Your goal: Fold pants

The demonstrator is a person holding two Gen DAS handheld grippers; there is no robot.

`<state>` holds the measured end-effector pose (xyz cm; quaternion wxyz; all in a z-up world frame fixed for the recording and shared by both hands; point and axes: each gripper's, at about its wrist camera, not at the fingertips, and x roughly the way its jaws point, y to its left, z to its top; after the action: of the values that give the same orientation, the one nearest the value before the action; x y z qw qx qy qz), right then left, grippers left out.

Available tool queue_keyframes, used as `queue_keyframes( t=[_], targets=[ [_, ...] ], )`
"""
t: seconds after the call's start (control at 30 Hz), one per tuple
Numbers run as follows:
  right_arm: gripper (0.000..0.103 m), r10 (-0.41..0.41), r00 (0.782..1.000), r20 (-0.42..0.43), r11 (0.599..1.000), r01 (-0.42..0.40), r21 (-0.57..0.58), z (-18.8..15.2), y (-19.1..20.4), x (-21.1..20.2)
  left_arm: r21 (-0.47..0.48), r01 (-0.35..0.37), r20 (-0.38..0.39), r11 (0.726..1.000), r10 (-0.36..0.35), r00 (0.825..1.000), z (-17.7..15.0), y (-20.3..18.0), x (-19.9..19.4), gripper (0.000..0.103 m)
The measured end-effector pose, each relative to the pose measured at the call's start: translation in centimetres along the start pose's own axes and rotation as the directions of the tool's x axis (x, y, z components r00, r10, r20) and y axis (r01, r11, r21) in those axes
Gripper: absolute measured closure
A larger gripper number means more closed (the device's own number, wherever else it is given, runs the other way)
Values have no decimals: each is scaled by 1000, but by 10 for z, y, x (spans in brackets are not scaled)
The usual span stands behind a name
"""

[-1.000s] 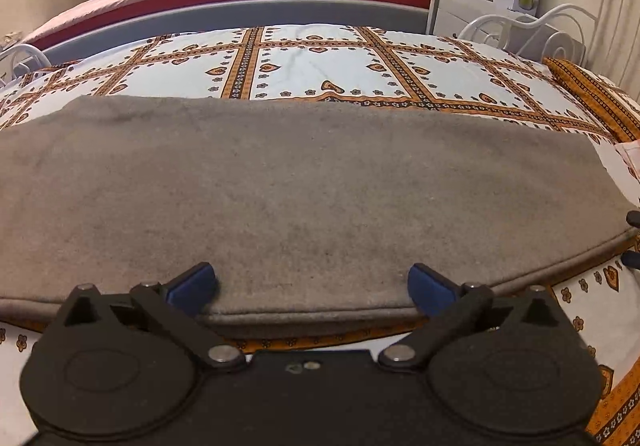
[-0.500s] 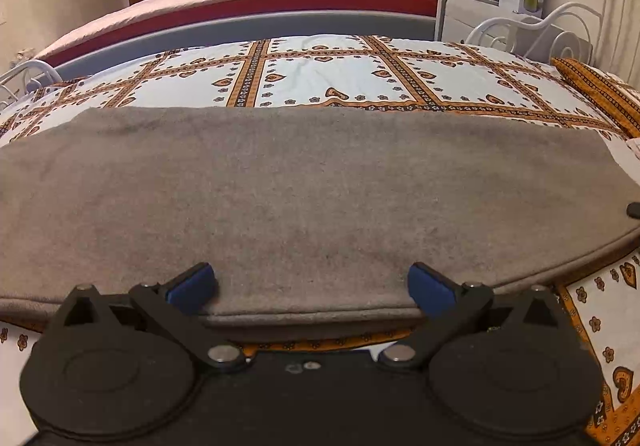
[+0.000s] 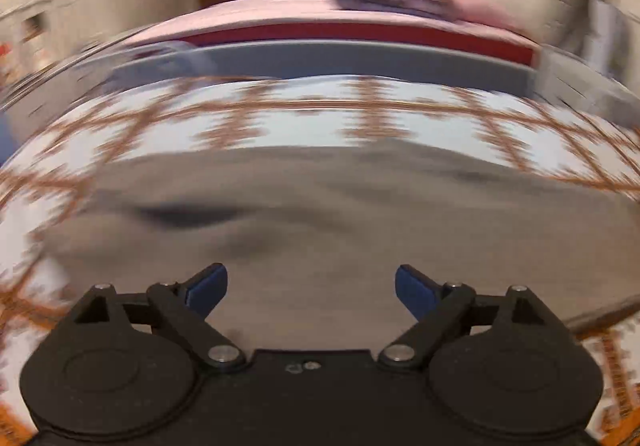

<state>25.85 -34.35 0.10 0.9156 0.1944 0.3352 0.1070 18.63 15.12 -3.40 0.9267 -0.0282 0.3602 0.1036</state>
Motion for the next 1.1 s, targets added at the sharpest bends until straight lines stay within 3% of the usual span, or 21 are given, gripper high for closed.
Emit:
queue_keyframes(
  t=[0.17,0.2,0.23,0.27,0.33,0.4,0.5,0.7,0.83,0.97,1.03,1.1],
  targets=[
    [89,142,986,-91,972,-156,-174,-68,133,46,-166,-33,-21,986,30,999,-8,68,-7,17],
    [87,172,977,-129,959,-196,-203,-88,155,55,-180,-35,-13,983,34,999,-9,75,-10,17],
    [78,207,961,-182,940,-247,-235,-105,173,63,-193,-37,-9,981,35,999,-9,81,-12,17],
    [76,212,940,-266,914,-287,-286,-127,194,72,-202,-32,-9,979,31,999,-10,87,-16,17],
    [76,251,930,-267,885,-333,-326,-150,212,68,-225,-17,-2,974,17,1000,-13,92,-21,17],
    [76,257,932,-255,893,-330,-306,-154,213,64,-238,51,3,970,-52,999,-15,88,-22,17],
    [76,255,944,-209,914,-306,-266,-136,197,58,-181,154,6,971,-156,988,-13,60,-20,21],
    [76,142,981,-132,936,-176,-304,-90,156,39,-114,320,-61,940,-328,943,-7,-19,1,36],
    [73,46,993,-113,946,-80,-315,-68,117,33,-118,374,-104,920,-386,917,-7,-54,20,48],
    [58,-18,993,-116,956,-17,-292,-55,78,26,-126,408,-125,904,-422,898,0,-74,43,49],
    [57,-18,993,-114,962,-14,-273,-50,64,23,-178,461,-162,870,-487,858,1,-80,55,50],
    [56,-15,993,-119,968,-16,-250,-47,56,21,-156,474,-180,867,-496,849,1,-88,51,57]
  ],
)
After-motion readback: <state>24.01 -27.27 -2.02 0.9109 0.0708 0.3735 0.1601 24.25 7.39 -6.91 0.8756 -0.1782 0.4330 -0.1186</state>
